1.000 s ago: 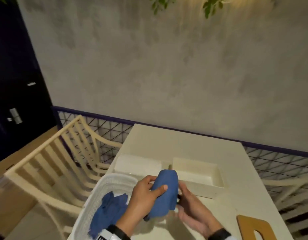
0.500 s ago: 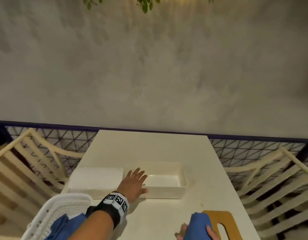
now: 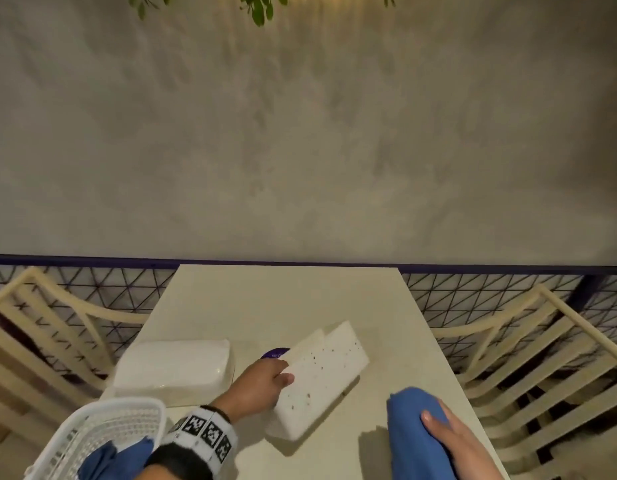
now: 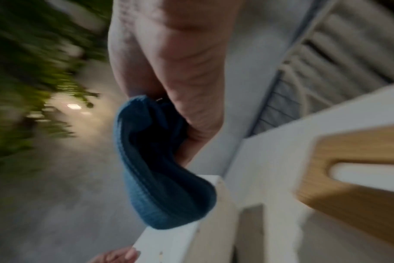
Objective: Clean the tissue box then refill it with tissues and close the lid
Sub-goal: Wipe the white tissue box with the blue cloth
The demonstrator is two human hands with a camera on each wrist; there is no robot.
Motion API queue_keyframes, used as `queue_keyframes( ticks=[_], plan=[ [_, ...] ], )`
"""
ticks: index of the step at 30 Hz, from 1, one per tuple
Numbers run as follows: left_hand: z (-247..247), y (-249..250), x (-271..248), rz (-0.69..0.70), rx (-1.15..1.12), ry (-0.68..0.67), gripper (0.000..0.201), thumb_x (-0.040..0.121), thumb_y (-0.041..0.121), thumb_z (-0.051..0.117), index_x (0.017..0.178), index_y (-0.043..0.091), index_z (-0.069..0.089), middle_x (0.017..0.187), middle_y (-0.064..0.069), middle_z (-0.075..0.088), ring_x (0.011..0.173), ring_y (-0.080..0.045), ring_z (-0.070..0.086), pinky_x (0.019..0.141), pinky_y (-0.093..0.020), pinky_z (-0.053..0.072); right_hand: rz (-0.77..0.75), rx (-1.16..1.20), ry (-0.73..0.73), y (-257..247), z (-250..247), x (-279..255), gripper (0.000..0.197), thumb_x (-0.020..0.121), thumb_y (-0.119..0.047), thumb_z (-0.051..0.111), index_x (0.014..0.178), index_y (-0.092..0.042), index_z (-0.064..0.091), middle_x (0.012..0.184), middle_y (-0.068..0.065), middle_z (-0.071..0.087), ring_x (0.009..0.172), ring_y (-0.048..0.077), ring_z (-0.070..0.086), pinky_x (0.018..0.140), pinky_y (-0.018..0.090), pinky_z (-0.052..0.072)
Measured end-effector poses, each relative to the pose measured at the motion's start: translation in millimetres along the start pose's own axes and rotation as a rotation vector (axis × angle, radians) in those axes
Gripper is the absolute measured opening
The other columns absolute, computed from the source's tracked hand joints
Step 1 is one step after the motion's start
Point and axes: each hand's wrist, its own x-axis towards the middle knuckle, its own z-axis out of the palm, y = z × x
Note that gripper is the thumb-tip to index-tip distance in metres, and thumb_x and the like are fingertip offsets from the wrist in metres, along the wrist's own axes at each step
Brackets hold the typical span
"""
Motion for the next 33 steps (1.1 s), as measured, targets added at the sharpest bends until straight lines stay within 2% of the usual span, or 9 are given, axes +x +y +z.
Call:
queue_keyframes(
  ticks=[4, 6, 11, 13, 15, 20, 24, 28, 33],
  plan=[
    [-9, 23, -48, 0.080, -0.347, 0.086, 0.036, 0.099, 0.017, 0.045, 0.068, 0.025, 0.062, 0.060, 0.016, 0.065, 0.058, 0.005, 0.055, 0.061, -0.014, 0.038, -0.353, -0.156, -0.101, -57, 65, -16, 0.044, 0.058, -0.046, 0.071, 0.100, -0.031, 0.066, 0.098, -0.020, 0.072, 0.094, 0.001, 0.065, 0.076, 0.008, 0.047],
    [-13, 34, -66, 0.125, -0.448, 0.167, 0.036, 0.100, 0.018, 0.044, 0.071, 0.020, 0.064, 0.063, 0.012, 0.063, 0.059, 0.000, 0.052, 0.062, -0.017, 0.038, -0.554, -0.344, -0.156, -62, 106, -20, 0.034, 0.070, -0.032, 0.065, 0.104, -0.035, 0.066, 0.108, -0.023, 0.066, 0.103, -0.003, 0.059, 0.086, 0.007, 0.041],
    [-21, 43, -100, 0.168, -0.621, 0.393, 0.037, 0.099, 0.017, 0.044, 0.067, 0.005, 0.061, 0.065, -0.003, 0.061, 0.066, -0.012, 0.052, 0.064, -0.025, 0.040, -1.025, -0.933, -0.270, -26, 140, -12, 0.059, 0.077, -0.028, 0.052, 0.132, -0.048, 0.038, 0.140, -0.020, 0.037, 0.131, 0.010, 0.033, 0.110, 0.023, 0.020],
    [-20, 42, -112, 0.190, -0.578, 0.432, 0.040, 0.096, 0.026, 0.047, 0.067, 0.003, 0.060, 0.059, 0.003, 0.055, 0.058, -0.007, 0.045, 0.060, -0.024, 0.035, -1.003, -0.830, -0.244, -37, 140, -9, 0.055, 0.081, -0.028, 0.050, 0.131, -0.049, 0.040, 0.140, -0.034, 0.032, 0.133, -0.001, 0.029, 0.111, 0.018, 0.020],
    [-19, 40, -118, 0.161, -0.586, 0.498, 0.037, 0.099, 0.014, 0.046, 0.064, 0.013, 0.060, 0.059, 0.005, 0.056, 0.057, -0.008, 0.045, 0.061, -0.024, 0.035, -0.953, -0.726, -0.207, -45, 152, -11, 0.051, 0.083, -0.029, 0.048, 0.128, -0.053, 0.041, 0.137, -0.042, 0.031, 0.131, -0.010, 0.027, 0.111, 0.014, 0.019],
    [-35, 35, -137, 0.166, -0.580, 0.574, 0.054, 0.098, 0.007, 0.046, 0.047, 0.024, 0.044, 0.040, 0.012, 0.044, 0.045, 0.000, 0.035, 0.051, -0.020, 0.028, -1.202, -0.792, -0.440, -48, 156, -21, 0.049, 0.079, -0.010, 0.049, 0.122, -0.033, 0.053, 0.139, -0.033, 0.037, 0.128, 0.001, 0.039, 0.111, 0.017, 0.022],
    [-34, 38, -143, 0.151, -0.586, 0.592, 0.050, 0.099, 0.007, 0.045, 0.052, 0.023, 0.054, 0.052, 0.009, 0.053, 0.056, -0.008, 0.044, 0.058, -0.025, 0.035, -1.086, -0.733, -0.296, -68, 170, -20, 0.044, 0.079, -0.014, 0.048, 0.119, -0.030, 0.058, 0.130, -0.036, 0.044, 0.123, -0.006, 0.039, 0.109, 0.018, 0.027],
    [-39, 31, -152, 0.142, -0.601, 0.603, 0.045, 0.099, 0.015, 0.048, 0.055, 0.020, 0.052, 0.049, 0.011, 0.047, 0.051, -0.005, 0.039, 0.054, -0.022, 0.032, -1.249, -0.845, -0.566, -58, 162, -27, 0.048, 0.081, -0.004, 0.050, 0.122, -0.028, 0.053, 0.139, -0.023, 0.042, 0.129, 0.007, 0.040, 0.111, 0.025, 0.025],
    [-33, 33, -154, 0.123, -0.640, 0.598, 0.036, 0.098, 0.017, 0.047, 0.067, 0.007, 0.062, 0.059, -0.015, 0.060, 0.062, -0.015, 0.048, 0.063, -0.030, 0.037, -1.086, -0.891, -0.350, -69, 174, -26, 0.046, 0.085, -0.031, 0.049, 0.130, -0.040, 0.046, 0.140, -0.024, 0.040, 0.130, 0.010, 0.035, 0.111, 0.038, 0.030]
  ],
)
